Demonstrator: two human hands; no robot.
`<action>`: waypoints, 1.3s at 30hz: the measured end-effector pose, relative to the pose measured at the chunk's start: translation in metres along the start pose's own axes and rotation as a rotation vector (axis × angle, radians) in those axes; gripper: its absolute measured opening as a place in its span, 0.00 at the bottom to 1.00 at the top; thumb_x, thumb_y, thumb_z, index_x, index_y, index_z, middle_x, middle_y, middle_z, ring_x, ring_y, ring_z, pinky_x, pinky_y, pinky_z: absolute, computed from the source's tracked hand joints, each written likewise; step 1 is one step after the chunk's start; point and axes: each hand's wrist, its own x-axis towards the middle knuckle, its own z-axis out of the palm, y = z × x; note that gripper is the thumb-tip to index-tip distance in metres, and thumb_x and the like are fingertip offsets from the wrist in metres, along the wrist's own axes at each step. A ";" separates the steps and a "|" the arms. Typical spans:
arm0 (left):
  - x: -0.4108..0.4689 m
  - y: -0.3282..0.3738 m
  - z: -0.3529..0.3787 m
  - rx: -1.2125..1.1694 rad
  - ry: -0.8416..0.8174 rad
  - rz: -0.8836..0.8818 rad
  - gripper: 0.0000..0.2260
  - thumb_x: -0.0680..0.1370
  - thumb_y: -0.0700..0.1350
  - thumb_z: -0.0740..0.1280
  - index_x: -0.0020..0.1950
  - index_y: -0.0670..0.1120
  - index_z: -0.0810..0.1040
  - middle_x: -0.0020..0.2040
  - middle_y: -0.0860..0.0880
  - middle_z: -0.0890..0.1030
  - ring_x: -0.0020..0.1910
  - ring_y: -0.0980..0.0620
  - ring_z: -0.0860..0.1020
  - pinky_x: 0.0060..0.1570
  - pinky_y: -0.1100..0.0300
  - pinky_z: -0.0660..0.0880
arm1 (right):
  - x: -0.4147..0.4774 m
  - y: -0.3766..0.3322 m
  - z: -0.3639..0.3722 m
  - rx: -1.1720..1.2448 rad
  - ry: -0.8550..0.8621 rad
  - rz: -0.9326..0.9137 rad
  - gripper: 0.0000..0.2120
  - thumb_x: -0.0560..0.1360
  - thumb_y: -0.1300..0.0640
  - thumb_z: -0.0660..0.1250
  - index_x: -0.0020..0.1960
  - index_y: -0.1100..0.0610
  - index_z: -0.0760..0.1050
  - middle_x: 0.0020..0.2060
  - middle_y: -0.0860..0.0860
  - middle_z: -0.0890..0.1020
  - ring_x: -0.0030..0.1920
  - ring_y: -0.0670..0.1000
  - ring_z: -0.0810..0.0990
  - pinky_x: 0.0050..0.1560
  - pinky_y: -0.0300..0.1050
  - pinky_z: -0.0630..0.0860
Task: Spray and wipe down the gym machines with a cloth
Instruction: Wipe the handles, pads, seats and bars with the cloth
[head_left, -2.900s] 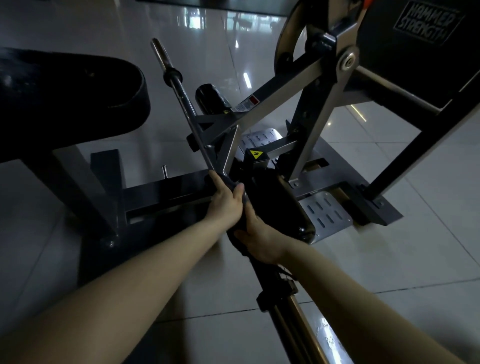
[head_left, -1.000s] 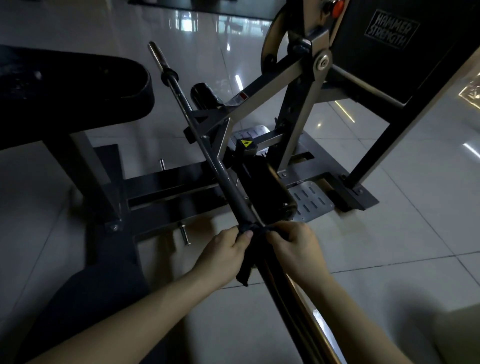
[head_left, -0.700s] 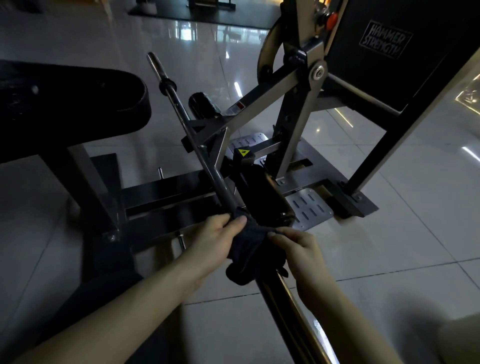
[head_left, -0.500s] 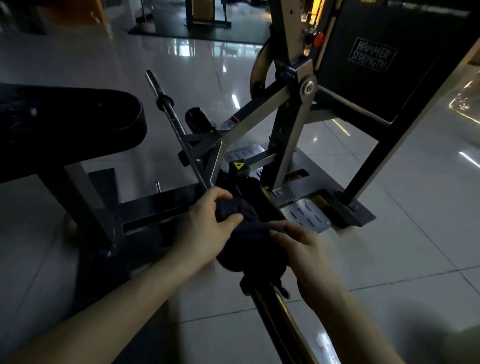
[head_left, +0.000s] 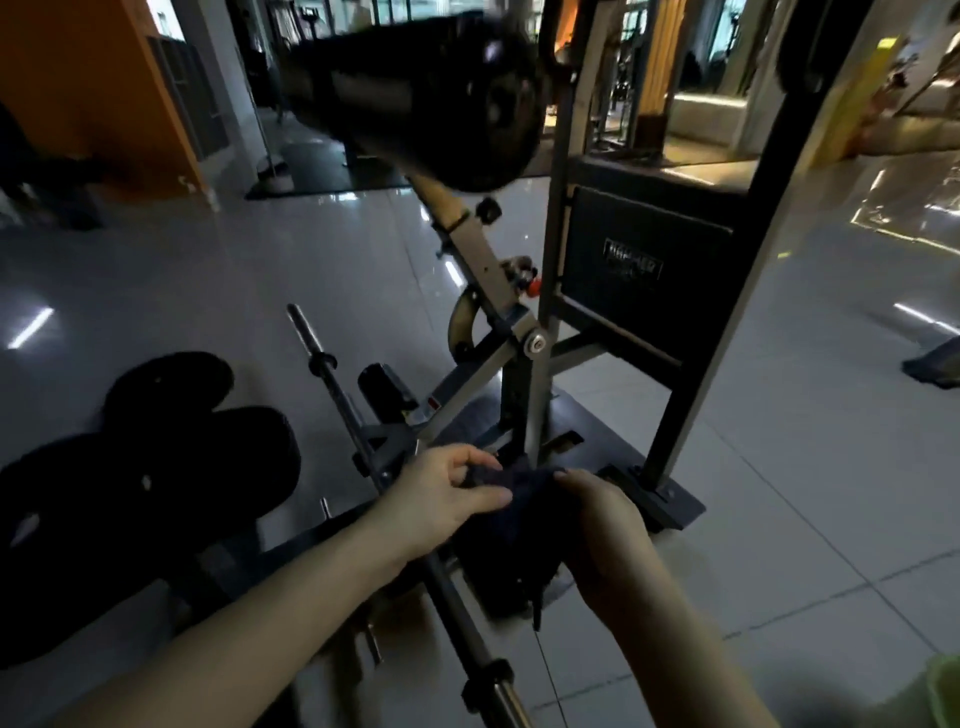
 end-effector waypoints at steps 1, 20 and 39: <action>-0.005 0.019 -0.005 0.052 0.004 -0.001 0.09 0.77 0.43 0.75 0.55 0.51 0.82 0.46 0.52 0.86 0.43 0.60 0.84 0.42 0.70 0.77 | -0.009 -0.017 0.004 0.008 0.014 0.031 0.09 0.78 0.56 0.69 0.56 0.59 0.82 0.49 0.60 0.86 0.51 0.61 0.85 0.50 0.55 0.80; -0.111 0.283 -0.144 -0.211 0.097 -0.033 0.03 0.79 0.42 0.72 0.45 0.46 0.82 0.43 0.48 0.83 0.43 0.51 0.81 0.46 0.58 0.77 | -0.188 -0.266 0.080 -0.055 -0.121 0.122 0.13 0.77 0.57 0.69 0.58 0.63 0.83 0.55 0.66 0.84 0.57 0.66 0.83 0.53 0.54 0.77; 0.025 0.369 -0.084 0.304 0.140 0.058 0.06 0.79 0.45 0.72 0.45 0.56 0.82 0.42 0.55 0.83 0.39 0.57 0.83 0.43 0.59 0.78 | -0.067 -0.358 -0.007 0.083 -0.365 0.161 0.10 0.80 0.66 0.63 0.58 0.67 0.79 0.52 0.65 0.84 0.49 0.59 0.86 0.46 0.48 0.84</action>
